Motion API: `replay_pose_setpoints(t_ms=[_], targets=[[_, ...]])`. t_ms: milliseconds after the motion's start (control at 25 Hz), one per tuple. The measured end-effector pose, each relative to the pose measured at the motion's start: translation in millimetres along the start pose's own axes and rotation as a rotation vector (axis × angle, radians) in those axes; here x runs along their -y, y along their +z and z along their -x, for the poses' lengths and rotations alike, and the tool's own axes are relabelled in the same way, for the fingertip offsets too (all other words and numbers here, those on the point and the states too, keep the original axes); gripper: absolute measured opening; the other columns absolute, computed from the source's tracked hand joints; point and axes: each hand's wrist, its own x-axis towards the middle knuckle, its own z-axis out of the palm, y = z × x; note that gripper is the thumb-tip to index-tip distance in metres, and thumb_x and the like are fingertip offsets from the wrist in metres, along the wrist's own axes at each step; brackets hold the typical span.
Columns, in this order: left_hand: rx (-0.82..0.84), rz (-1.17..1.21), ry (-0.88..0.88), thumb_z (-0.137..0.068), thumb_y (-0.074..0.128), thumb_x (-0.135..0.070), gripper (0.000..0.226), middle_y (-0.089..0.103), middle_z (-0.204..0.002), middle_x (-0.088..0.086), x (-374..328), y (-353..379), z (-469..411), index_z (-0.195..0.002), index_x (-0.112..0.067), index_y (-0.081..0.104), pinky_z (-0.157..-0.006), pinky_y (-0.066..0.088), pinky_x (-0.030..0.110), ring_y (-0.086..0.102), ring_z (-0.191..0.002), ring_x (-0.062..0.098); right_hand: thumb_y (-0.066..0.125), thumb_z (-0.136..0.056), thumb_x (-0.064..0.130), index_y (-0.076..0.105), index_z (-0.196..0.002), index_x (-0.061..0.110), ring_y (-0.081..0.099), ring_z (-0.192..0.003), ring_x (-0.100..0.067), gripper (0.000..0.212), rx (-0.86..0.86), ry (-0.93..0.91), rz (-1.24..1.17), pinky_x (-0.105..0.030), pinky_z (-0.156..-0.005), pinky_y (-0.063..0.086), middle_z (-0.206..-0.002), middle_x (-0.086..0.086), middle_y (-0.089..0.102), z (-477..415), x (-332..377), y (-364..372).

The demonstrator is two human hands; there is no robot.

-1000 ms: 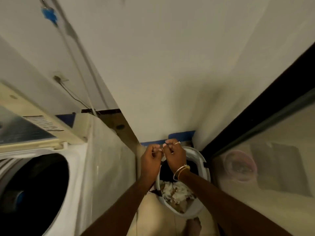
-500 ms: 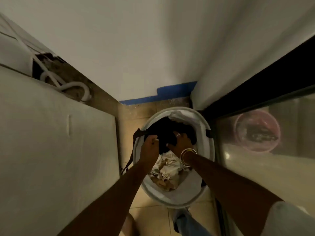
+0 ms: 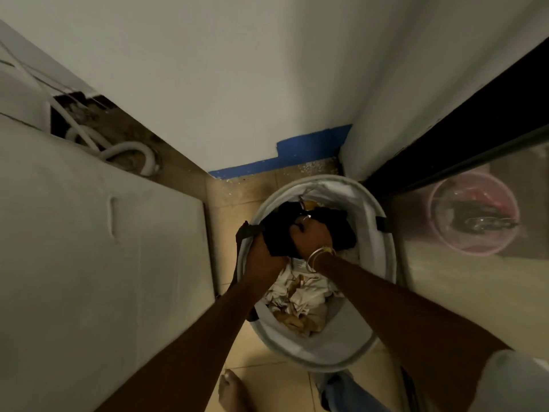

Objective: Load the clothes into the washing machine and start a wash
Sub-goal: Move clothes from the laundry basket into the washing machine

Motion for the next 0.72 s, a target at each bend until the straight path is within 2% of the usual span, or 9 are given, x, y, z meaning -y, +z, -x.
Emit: replay_pose_setpoints(t_ms=[80, 160, 200, 280, 400, 480, 560, 640, 720], targets=[[0.079, -0.047, 0.057, -0.067, 0.086, -0.026, 0.083, 0.052, -0.137, -0.005, -23, -17, 18, -0.140, -0.015, 0.047, -0.110, 0.039, 0.027, 0.051, -0.123, 0.007, 0.049, -0.085, 0.035, 0.062, -0.068, 0.016, 0.064, -0.074, -0.028, 0.028, -0.076, -0.128, -0.178, -0.033, -0.069, 0.047, -0.074, -0.011, 0.068, 34, 32, -33], [0.106, -0.051, 0.080, -0.065, 0.091, -0.024, 0.090, 0.051, -0.136, -0.006, -53, -35, 38, -0.141, -0.013, 0.044, -0.103, 0.034, 0.006, 0.049, -0.120, 0.001, 0.046, -0.081, 0.037, 0.058, -0.058, 0.013, 0.060, -0.063, -0.023, 0.036, -0.127, -0.252, -0.407, -0.039, -0.064, 0.050, -0.062, -0.008, 0.063, 67, 69, -66], [0.088, -0.054, 0.090, -0.068, 0.089, -0.019, 0.086, 0.050, -0.133, -0.005, -71, -42, 48, -0.141, -0.012, 0.044, -0.096, 0.031, -0.003, 0.048, -0.118, 0.000, 0.046, -0.081, 0.034, 0.059, -0.058, 0.005, 0.059, -0.062, -0.022, 0.039, -0.139, -0.284, -0.531, -0.042, -0.063, 0.051, -0.061, -0.011, 0.062, 80, 88, -80], [0.037, -0.046, 0.121, -0.079, 0.081, -0.018, 0.068, 0.055, -0.129, 0.000, -110, -60, 64, -0.137, -0.009, 0.048, -0.087, 0.032, -0.005, 0.052, -0.117, 0.009, 0.049, -0.079, 0.027, 0.060, -0.066, -0.007, 0.057, -0.065, -0.019, 0.038, -0.154, -0.342, -0.701, -0.042, -0.065, 0.051, -0.065, -0.012, 0.062, 104, 130, -108], [-0.092, 0.047, 0.200, -0.090, 0.070, -0.017, 0.035, 0.068, -0.116, 0.010, -175, -96, 96, -0.123, -0.008, 0.062, -0.084, 0.047, 0.007, 0.065, -0.106, 0.028, 0.054, -0.076, 0.022, 0.067, -0.086, 0.007, 0.061, -0.081, -0.007, 0.022, -0.231, -0.465, -0.802, -0.029, -0.074, 0.051, -0.082, 0.001, 0.065, 147, 198, -157], [-0.170, 0.360, 0.185, -0.088, 0.070, -0.012, 0.023, 0.073, -0.101, 0.005, -220, -126, 131, -0.111, -0.015, 0.068, -0.080, 0.059, 0.026, 0.071, -0.093, 0.022, 0.061, -0.084, 0.025, 0.058, -0.116, 0.016, 0.062, -0.102, -0.011, 0.033, -0.294, -0.569, -0.740, -0.030, -0.088, 0.051, -0.106, 0.000, 0.064, 176, 218, -179], [-0.210, 0.551, 0.211, -0.087, 0.069, -0.006, 0.017, 0.073, -0.088, -0.002, -259, -161, 174, -0.099, -0.019, 0.069, -0.068, 0.057, 0.022, 0.071, -0.082, 0.013, 0.063, -0.088, 0.044, 0.038, -0.140, 0.018, 0.053, -0.124, -0.018, 0.064, -0.341, -0.583, -0.623, -0.040, -0.102, 0.046, -0.132, -0.002, 0.052, 207, 221, -187], [-0.215, 0.678, 0.207, -0.084, 0.068, -0.005, 0.019, 0.071, -0.082, -0.004, -289, -195, 215, -0.091, -0.023, 0.067, -0.063, 0.056, 0.023, 0.069, -0.077, 0.013, 0.066, -0.080, 0.059, 0.017, -0.151, 0.021, 0.034, -0.141, -0.021, 0.095, -0.357, -0.560, -0.413, -0.046, -0.113, 0.036, -0.153, -0.003, 0.030, 242, 214, -186], [-0.192, 0.822, 0.183, -0.082, 0.068, -0.004, 0.022, 0.073, -0.082, -0.002, -306, -234, 256, -0.092, -0.023, 0.068, -0.068, 0.059, 0.036, 0.070, -0.080, 0.020, 0.076, -0.067, 0.062, -0.001, -0.153, 0.028, 0.016, -0.149, -0.023, 0.121, -0.327, -0.557, -0.145, -0.042, -0.118, 0.025, -0.162, -0.003, 0.008, 266, 212, -183]])
